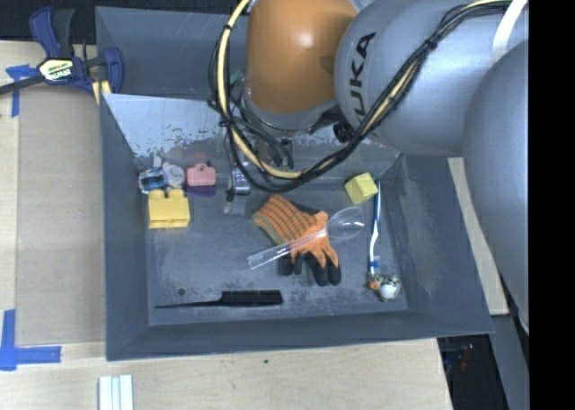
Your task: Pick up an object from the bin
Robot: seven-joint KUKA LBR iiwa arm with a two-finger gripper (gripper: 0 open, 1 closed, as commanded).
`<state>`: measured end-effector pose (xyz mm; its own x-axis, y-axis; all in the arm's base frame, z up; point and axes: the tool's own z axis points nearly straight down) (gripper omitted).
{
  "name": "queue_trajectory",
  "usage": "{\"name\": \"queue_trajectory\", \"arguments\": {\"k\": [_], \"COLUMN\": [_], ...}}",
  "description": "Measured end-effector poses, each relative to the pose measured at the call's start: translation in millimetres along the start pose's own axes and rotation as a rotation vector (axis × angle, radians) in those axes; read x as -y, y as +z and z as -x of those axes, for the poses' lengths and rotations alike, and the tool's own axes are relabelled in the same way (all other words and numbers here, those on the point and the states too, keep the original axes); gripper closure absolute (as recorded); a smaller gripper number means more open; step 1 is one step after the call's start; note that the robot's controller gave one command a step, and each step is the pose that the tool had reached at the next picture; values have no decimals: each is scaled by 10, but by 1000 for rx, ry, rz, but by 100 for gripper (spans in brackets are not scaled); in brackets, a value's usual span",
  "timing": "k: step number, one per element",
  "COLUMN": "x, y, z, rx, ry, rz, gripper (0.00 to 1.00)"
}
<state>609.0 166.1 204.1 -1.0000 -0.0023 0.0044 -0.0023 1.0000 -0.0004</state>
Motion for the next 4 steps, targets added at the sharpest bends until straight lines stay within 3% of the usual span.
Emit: {"name": "queue_trajectory", "arguments": {"k": [1,2,3,4], "x": [7,-412,-731,-769], "y": [-49,699,607,629], "z": [18,99,81,87], "rx": [8,13,14,16], "ry": [3,-41,-130,-183], "rz": [2,3,2,3], "gripper": [0,0,0,0]}}
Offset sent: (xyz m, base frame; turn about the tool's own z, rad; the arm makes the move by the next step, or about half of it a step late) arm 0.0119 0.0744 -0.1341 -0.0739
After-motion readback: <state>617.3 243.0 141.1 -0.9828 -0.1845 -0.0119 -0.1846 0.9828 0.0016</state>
